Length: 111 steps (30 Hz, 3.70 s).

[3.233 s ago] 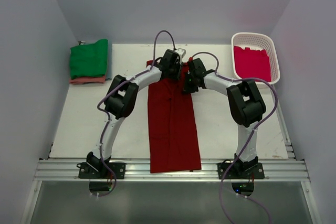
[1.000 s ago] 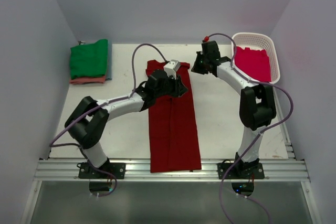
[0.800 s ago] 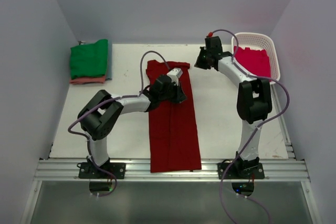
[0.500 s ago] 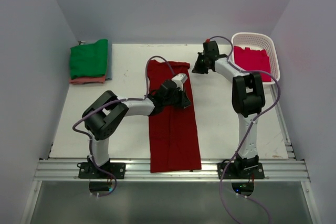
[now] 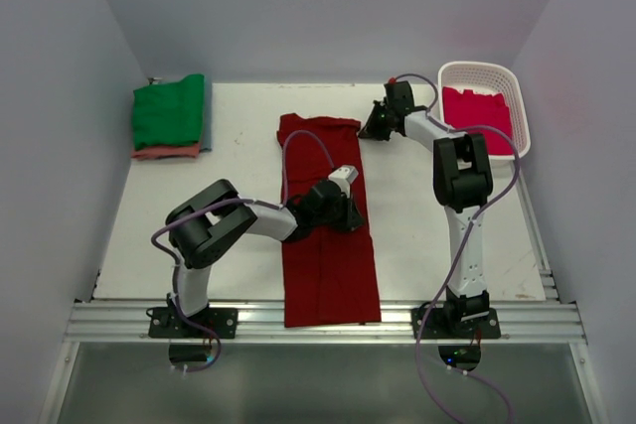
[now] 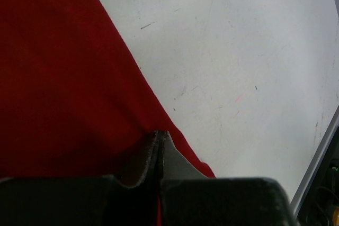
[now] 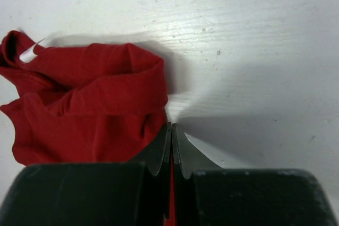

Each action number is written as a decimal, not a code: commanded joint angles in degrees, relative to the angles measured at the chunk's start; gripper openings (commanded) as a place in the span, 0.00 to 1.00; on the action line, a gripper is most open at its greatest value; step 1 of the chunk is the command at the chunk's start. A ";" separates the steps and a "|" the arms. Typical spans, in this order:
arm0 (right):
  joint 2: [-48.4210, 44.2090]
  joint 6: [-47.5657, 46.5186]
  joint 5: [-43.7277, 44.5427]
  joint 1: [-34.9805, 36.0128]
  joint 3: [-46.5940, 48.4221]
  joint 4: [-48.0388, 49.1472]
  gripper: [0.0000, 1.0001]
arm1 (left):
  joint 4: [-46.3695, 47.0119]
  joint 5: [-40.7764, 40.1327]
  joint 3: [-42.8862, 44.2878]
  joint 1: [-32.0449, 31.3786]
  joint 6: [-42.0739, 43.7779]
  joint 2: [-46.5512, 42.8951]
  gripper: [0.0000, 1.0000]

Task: Fold and stack the t-shirts
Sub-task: Fold the tshirt

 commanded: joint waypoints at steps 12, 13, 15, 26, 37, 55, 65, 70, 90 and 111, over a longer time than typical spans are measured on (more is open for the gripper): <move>4.95 -0.25 -2.94 -0.71 6.89 1.73 0.30 | 1.34 -2.94 -11.48 -3.07 -3.85 -4.78 0.00; 5.30 -0.33 -2.86 -0.80 7.24 1.55 0.30 | 1.34 -2.94 -11.75 -3.25 -3.93 -5.13 0.00; 6.01 -0.86 -2.33 -0.89 8.12 1.29 0.26 | 1.08 -3.11 -12.36 -3.86 -4.02 -5.74 0.00; 8.73 -4.81 2.42 -1.06 14.79 -2.91 0.00 | 0.55 -3.64 -15.62 -4.92 -4.72 -7.86 0.00; 17.17 -12.64 12.08 -1.50 35.28 -10.58 0.00 | 3.10 -3.21 -20.19 -5.18 -6.66 -8.65 0.00; 19.38 -11.06 10.68 -2.20 37.31 -5.74 0.47 | 4.86 -3.29 -23.79 -6.85 -8.94 -10.05 0.00; -3.70 -13.16 13.40 -2.03 15.46 3.39 0.52 | -2.75 -8.90 -18.71 -6.76 -4.39 -14.96 0.00; -16.82 -13.43 13.58 -1.77 1.99 7.00 0.54 | -9.46 -13.14 -9.32 -3.61 2.29 -18.40 0.00; -27.04 -9.83 2.77 4.82 -24.22 -0.29 0.00 | -19.84 -5.77 8.11 25.40 11.18 -8.48 0.00; -2.00 -10.62 12.07 5.44 -0.07 -14.17 0.00 | -16.76 1.71 20.22 28.47 14.34 9.63 0.00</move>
